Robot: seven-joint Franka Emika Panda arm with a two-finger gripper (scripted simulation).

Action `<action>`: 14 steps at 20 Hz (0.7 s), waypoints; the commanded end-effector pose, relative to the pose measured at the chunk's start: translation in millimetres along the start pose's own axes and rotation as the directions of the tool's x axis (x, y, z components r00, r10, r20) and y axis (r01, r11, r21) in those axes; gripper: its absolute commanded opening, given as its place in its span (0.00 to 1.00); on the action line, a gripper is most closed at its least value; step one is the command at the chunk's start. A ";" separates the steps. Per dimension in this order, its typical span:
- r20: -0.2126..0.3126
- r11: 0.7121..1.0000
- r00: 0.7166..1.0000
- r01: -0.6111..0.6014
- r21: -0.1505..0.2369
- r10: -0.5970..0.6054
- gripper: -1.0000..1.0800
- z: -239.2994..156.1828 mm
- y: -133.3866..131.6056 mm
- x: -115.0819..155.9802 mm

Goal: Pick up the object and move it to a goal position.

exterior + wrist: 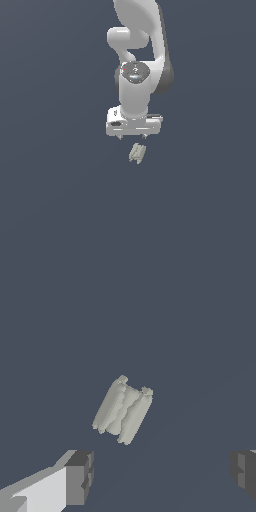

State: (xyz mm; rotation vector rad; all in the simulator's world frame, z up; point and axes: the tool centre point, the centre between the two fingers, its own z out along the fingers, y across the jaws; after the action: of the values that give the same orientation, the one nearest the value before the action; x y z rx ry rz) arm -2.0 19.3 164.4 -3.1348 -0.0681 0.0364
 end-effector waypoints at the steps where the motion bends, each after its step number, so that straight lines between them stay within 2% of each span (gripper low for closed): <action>1: 0.000 1.000 1.000 0.000 0.000 0.000 0.96 0.0 0.0 0.0; 14: -0.002 1.000 1.000 -0.001 -0.001 0.001 0.96 -0.4 13.4 3.3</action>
State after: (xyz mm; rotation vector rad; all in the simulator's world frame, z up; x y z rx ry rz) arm 1.9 5.4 164.9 -3.1359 -0.0672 0.0338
